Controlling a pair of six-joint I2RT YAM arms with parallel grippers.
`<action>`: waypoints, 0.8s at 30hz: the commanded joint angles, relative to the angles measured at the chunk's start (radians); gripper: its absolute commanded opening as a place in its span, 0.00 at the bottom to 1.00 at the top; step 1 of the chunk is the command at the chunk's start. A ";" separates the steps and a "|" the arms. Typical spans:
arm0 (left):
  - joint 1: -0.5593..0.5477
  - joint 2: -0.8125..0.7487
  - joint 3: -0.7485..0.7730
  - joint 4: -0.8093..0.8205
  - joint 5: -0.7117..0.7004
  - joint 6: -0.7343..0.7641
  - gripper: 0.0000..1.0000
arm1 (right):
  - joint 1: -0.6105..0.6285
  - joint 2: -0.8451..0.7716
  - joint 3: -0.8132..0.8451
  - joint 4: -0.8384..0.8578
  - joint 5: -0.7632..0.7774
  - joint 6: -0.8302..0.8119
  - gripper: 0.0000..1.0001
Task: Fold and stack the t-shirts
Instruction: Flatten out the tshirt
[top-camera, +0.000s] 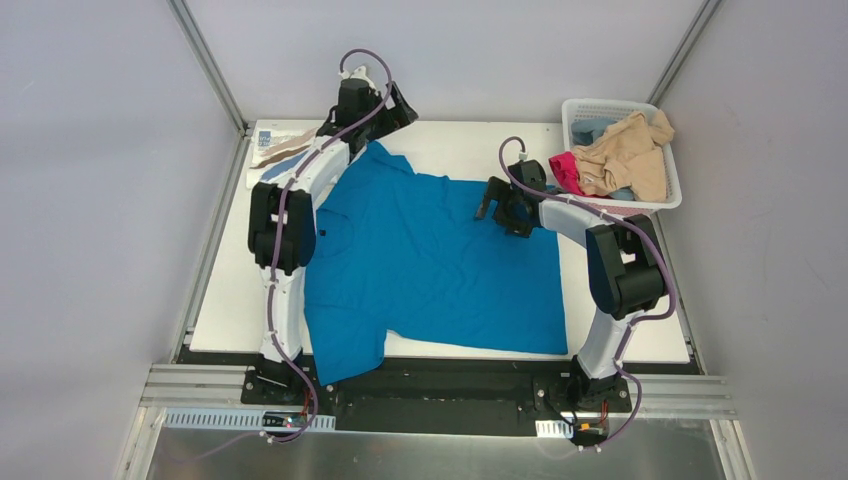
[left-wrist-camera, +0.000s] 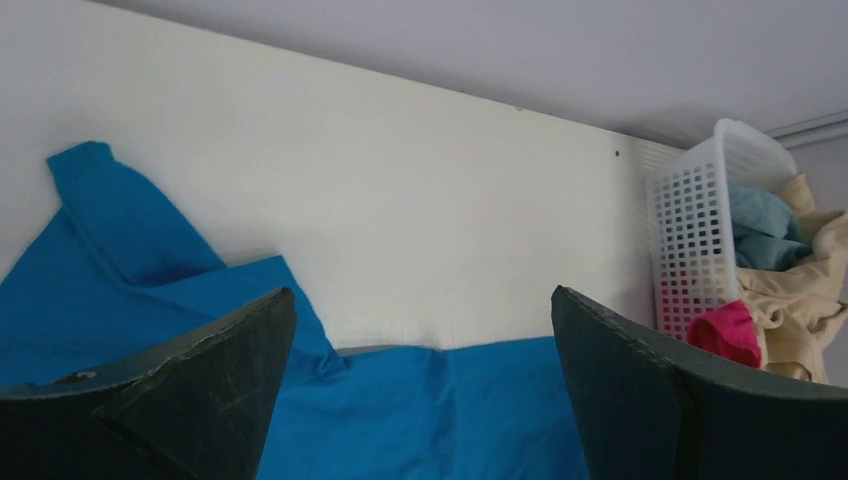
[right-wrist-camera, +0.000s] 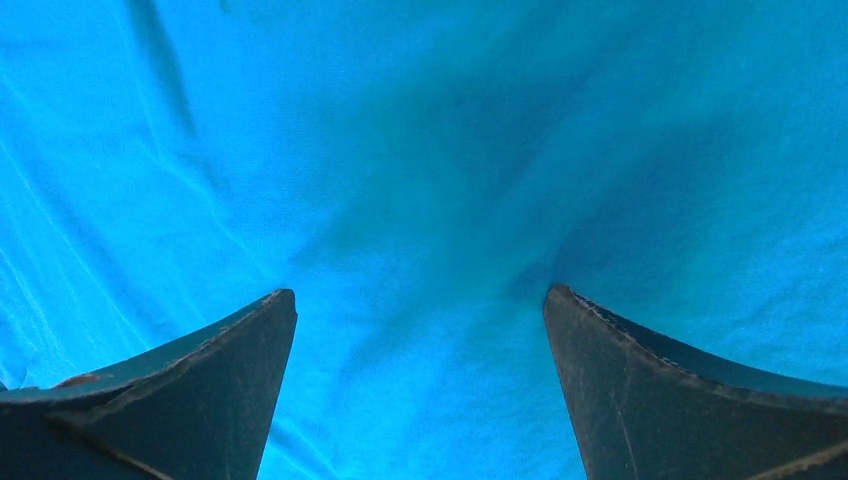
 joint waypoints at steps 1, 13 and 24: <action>0.000 -0.046 -0.094 -0.021 -0.091 0.034 0.99 | 0.003 0.007 -0.029 -0.078 0.036 -0.017 0.99; 0.009 0.068 -0.064 -0.061 -0.131 -0.035 0.99 | 0.004 0.013 -0.032 -0.079 0.040 -0.023 0.99; 0.013 0.153 -0.002 -0.071 -0.154 -0.073 0.99 | 0.003 0.020 -0.028 -0.083 0.040 -0.026 0.99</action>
